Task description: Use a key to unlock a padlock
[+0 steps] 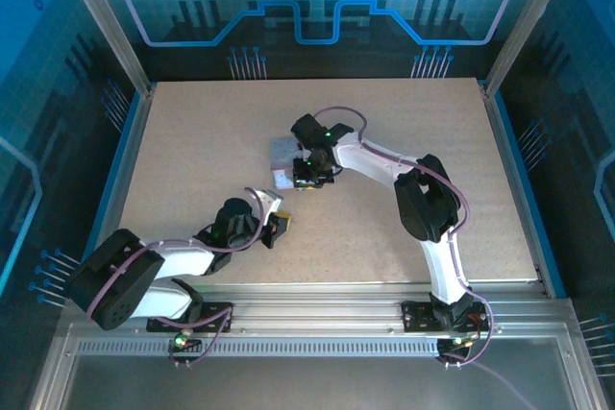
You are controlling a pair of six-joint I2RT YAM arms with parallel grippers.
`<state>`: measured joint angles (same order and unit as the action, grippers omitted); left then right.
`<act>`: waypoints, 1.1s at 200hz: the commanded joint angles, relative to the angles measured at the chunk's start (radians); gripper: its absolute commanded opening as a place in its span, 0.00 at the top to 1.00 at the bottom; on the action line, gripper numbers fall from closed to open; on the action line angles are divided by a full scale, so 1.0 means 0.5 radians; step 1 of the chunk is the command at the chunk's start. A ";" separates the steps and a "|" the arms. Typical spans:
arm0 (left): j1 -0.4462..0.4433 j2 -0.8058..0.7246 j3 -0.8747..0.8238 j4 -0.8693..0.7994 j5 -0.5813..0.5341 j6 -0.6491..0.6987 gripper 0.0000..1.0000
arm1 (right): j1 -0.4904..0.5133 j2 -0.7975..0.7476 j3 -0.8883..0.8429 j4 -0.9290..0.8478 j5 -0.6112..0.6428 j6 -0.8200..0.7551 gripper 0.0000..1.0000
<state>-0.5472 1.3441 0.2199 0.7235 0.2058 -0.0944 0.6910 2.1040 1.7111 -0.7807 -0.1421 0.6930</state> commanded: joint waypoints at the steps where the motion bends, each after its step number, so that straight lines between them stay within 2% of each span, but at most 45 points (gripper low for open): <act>1: -0.013 0.066 0.047 0.281 0.046 0.030 1.00 | -0.028 -0.108 0.022 -0.057 -0.427 0.019 1.00; 26: -0.013 0.151 0.034 0.409 0.040 0.035 1.00 | -0.056 -0.158 -0.016 -0.048 -0.539 0.017 1.00; 88: 0.012 0.341 -0.056 0.744 -0.006 0.068 1.00 | -0.092 -0.245 -0.027 -0.130 -0.557 0.001 1.00; 145: 0.132 0.543 -0.115 1.152 0.144 -0.085 1.00 | -0.102 -0.253 -0.023 -0.162 -0.611 0.015 1.00; 220: 0.137 0.601 -0.091 1.252 0.184 -0.105 1.00 | -0.109 -0.275 -0.082 -0.096 -0.713 0.079 1.00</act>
<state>-0.4831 1.6375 0.1783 1.2770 0.2642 -0.1322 0.6506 2.0197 1.6787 -0.8448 -0.4397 0.7181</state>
